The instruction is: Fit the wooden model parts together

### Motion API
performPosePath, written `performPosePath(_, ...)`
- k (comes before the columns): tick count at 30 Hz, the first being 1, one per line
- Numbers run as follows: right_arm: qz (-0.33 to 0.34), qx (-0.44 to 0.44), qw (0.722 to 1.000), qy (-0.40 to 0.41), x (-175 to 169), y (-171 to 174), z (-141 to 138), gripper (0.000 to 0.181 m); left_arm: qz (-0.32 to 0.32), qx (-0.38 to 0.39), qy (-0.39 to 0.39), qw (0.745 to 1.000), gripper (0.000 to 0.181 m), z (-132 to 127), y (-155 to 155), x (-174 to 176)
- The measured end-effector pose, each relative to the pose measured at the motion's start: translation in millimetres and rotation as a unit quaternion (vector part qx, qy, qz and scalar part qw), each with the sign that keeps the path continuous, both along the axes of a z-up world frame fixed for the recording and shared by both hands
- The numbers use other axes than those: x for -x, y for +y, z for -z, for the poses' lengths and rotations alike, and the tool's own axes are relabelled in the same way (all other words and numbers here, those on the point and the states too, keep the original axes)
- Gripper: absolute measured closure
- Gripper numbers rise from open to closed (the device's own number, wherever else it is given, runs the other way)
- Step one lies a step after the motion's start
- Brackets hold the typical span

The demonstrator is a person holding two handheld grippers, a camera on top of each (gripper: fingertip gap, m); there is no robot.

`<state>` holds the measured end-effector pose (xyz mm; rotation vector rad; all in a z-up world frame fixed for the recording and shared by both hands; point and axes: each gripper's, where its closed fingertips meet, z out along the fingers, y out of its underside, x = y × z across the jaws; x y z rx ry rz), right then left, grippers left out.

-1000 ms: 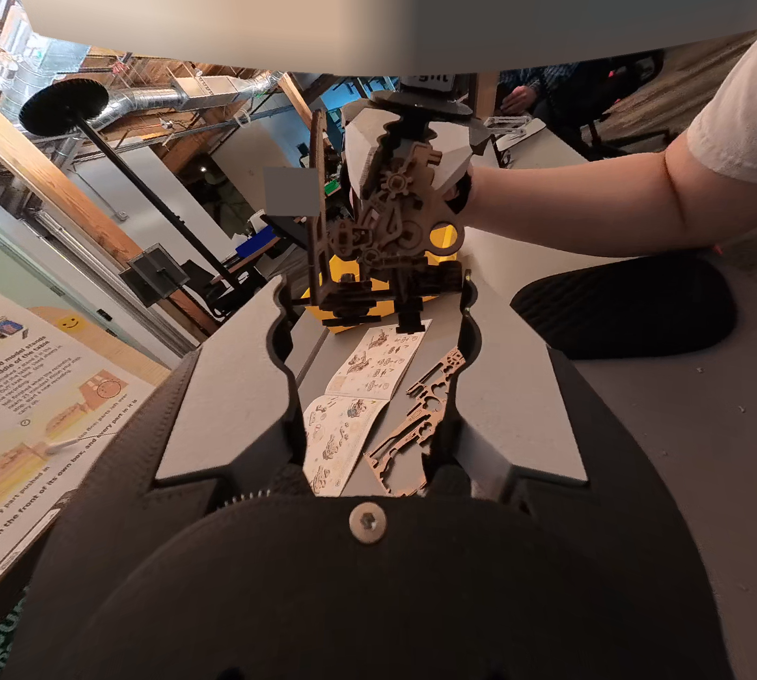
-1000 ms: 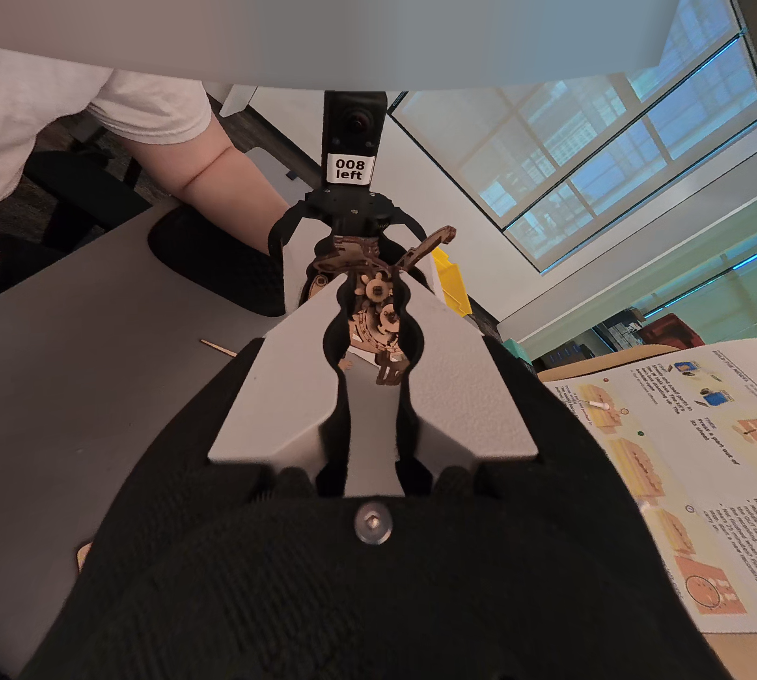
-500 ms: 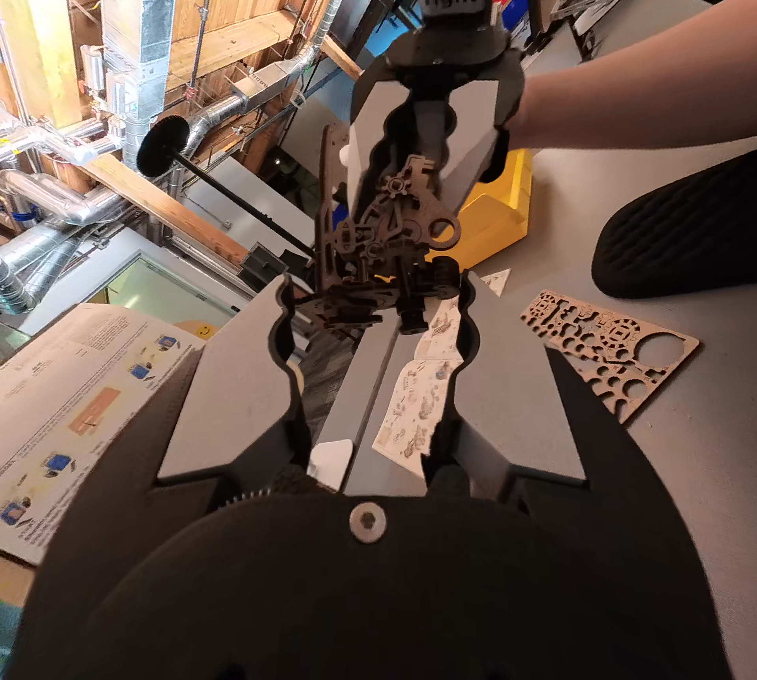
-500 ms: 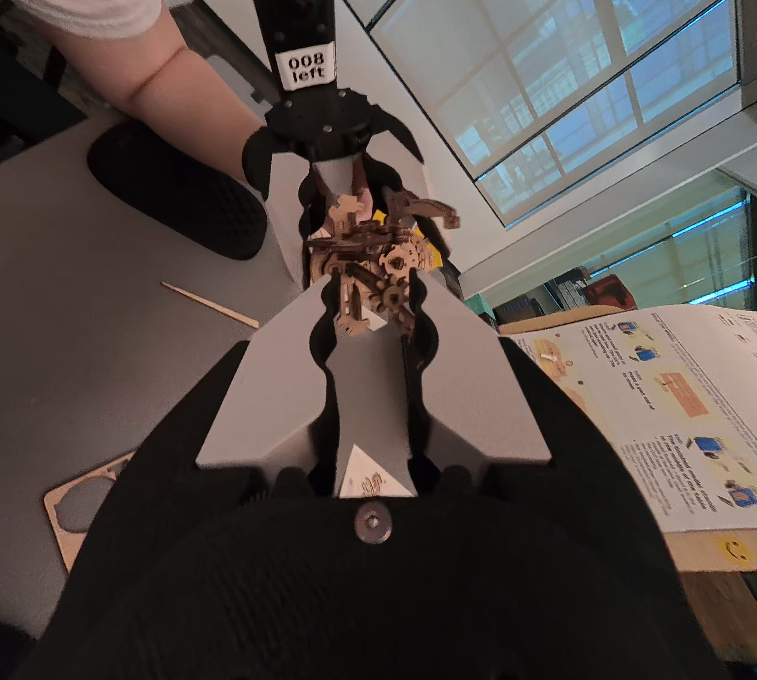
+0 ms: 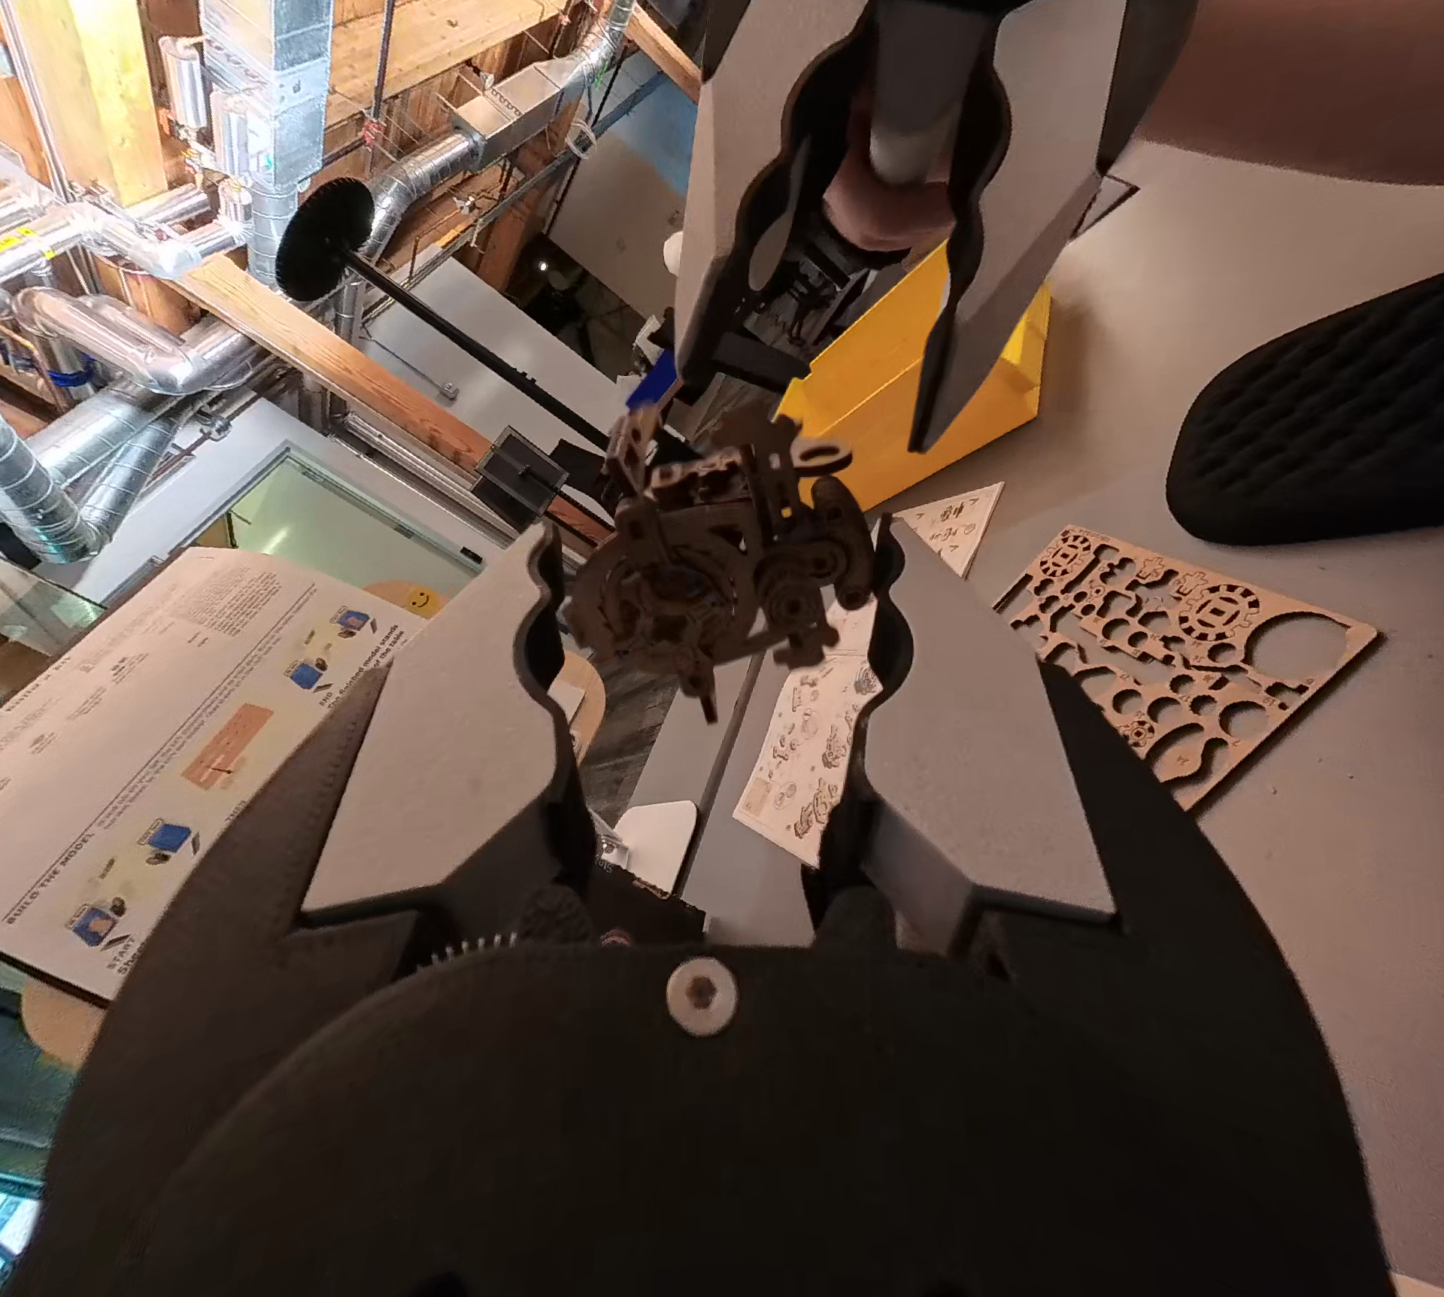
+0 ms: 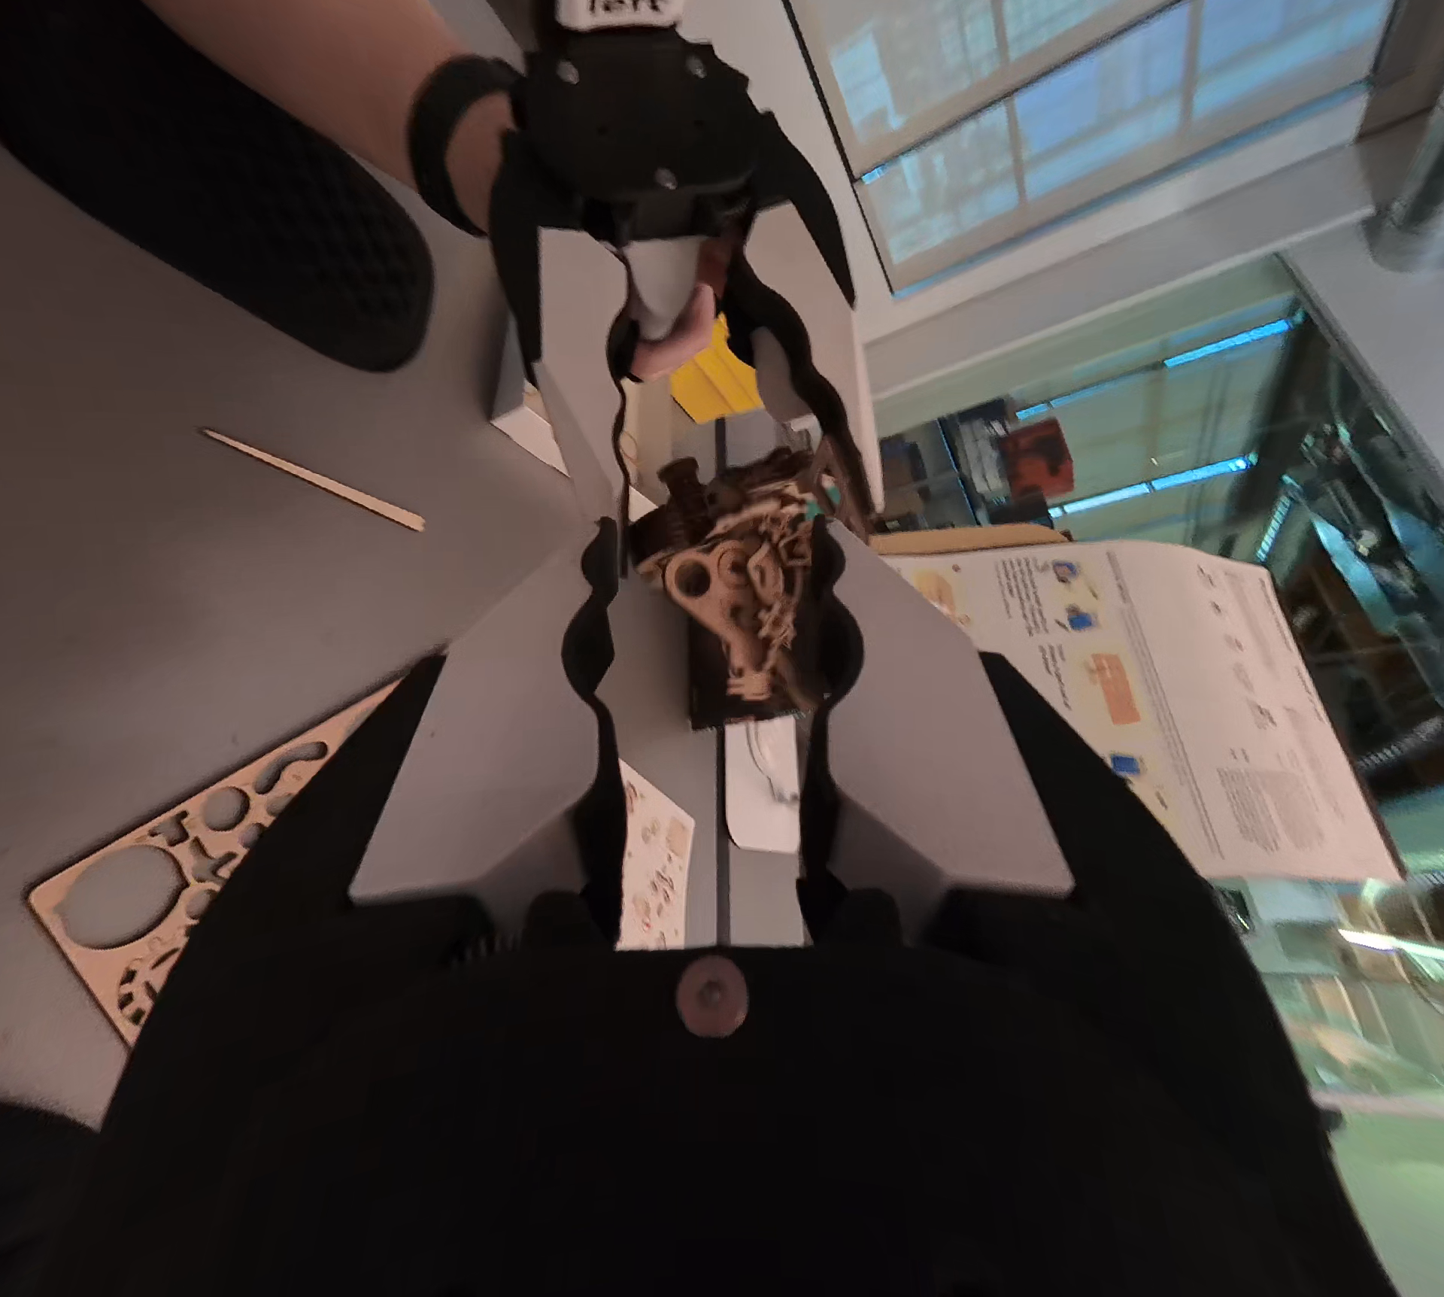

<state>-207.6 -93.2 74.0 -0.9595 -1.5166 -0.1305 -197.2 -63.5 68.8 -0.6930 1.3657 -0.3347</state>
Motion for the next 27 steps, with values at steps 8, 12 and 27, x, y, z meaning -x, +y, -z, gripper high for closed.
performPosePath(8, -0.011, 0.082, 0.996, 0.045, -11.9, 21.0, 10.9, 0.129, 0.008, -0.062, -0.014, 0.998, 0.168, 5.9, -2.3, 4.0)
performPosePath(12, -0.014, 0.117, 0.992, 0.053, -22.0, 34.9, 23.1, 0.132, 0.003, 0.017, 0.009, 1.000, 0.164, 7.9, 10.9, 6.7)
performPosePath(27, 0.008, 0.322, 0.940, 0.113, -52.9, -18.4, 96.1, 0.133, -0.064, 0.247, -0.004, 0.967, 0.148, 17.1, 45.0, 70.5)
